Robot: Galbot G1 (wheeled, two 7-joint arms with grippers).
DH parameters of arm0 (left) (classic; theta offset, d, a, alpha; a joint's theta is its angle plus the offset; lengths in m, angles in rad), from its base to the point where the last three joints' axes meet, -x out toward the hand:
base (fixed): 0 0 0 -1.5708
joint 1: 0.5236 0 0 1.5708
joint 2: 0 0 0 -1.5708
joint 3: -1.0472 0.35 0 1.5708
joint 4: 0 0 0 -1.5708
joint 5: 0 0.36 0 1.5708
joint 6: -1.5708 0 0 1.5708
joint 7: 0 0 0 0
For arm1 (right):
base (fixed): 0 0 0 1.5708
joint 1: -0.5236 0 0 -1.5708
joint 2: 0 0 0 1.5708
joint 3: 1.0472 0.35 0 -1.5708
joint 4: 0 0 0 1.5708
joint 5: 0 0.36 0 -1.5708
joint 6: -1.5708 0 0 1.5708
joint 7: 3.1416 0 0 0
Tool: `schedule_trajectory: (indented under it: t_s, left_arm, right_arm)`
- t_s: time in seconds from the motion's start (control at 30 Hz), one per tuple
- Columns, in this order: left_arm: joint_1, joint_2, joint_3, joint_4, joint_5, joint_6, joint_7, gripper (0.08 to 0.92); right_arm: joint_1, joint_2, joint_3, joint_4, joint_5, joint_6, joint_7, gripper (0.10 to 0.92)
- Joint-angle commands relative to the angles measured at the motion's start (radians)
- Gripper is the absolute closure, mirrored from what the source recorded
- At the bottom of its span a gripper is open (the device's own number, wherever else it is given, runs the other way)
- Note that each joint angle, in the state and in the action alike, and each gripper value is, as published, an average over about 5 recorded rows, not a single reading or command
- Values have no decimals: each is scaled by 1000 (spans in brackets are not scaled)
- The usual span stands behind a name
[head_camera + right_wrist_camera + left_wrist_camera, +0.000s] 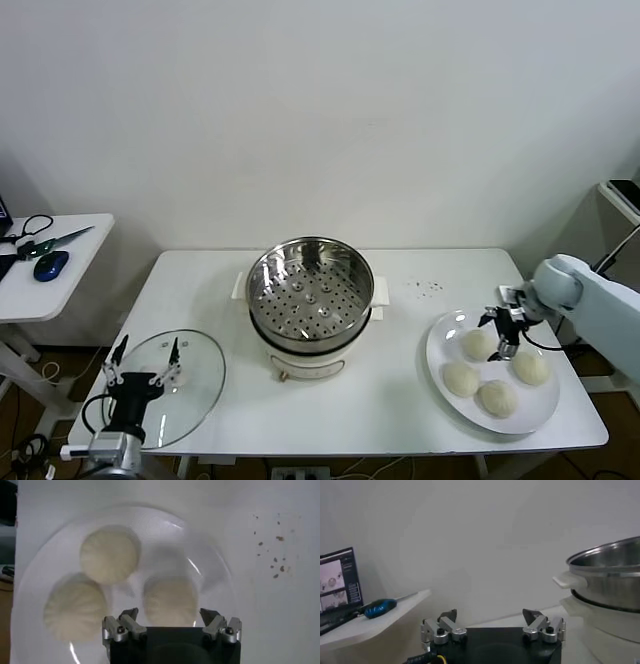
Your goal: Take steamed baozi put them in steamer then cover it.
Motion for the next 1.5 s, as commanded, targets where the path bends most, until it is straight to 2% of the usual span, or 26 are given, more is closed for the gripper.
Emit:
schedule_trajectory:
  t_s: [0.03,0.5,0.73,1.0,1.23,1.5]
  left_arm:
    - [-2,1,-2,7,-1,-2,0,177]
    - [-3,6,-7,15,1,3,1,177]
    - [4,8,-3,8,11,9,2,177]
    - [6,12,-6,7,8,9,2,177]
    - [15,18,-4,0,6,8,2,177]
    - [29,21,-4,-11,4,6,3,177]
  right_arm:
    - [77,61,-99,-67,-15,2,-14,203]
    - [41,63,-94,-77,-12,10,-17,207]
    - [39,59,-99,-68,-14,13,-15,285]
    - [72,46,-108,-43,7,26,-17,319]
    - [340,84,-289,-18,114,175,-61,315]
    - [702,257,-500,-4,140,377,-149,313]
